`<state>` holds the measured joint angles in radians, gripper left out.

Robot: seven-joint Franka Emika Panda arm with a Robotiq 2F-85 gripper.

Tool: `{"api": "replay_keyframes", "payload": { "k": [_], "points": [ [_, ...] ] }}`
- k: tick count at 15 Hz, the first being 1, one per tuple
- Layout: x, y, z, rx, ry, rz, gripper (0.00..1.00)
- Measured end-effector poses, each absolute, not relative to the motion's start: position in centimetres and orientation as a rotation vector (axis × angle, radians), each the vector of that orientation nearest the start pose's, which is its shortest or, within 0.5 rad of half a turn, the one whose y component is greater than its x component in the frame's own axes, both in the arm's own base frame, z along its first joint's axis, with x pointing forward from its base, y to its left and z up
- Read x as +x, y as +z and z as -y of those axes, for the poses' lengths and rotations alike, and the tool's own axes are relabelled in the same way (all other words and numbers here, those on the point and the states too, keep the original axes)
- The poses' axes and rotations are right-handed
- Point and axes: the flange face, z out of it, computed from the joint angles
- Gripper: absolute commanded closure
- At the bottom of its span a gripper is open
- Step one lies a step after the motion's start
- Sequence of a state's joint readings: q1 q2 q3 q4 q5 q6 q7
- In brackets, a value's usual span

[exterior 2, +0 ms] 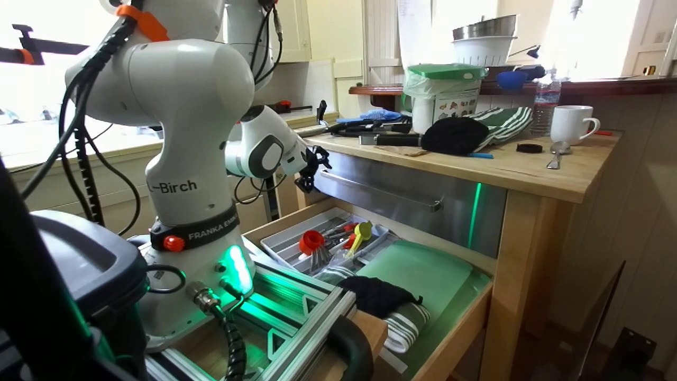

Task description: Open the first top drawer

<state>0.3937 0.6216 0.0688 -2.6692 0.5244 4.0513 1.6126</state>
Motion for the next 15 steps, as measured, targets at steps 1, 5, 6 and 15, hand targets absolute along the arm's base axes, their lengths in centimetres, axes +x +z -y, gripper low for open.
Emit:
{"api": "replay_keyframes", "payload": {
  "k": [1,5,6,15],
  "points": [
    [38.3,13.3,-11.4,-1.688,-0.766,-1.881,0.0],
    [39.1,12.8,-10.0,-1.645,-0.768,-1.927,0.0],
    [39.5,12.6,-9.6,-1.635,-0.772,-1.937,0.0],
    [41.3,10.4,-8.6,-1.61,-0.772,-1.98,0.0]
  ]
}}
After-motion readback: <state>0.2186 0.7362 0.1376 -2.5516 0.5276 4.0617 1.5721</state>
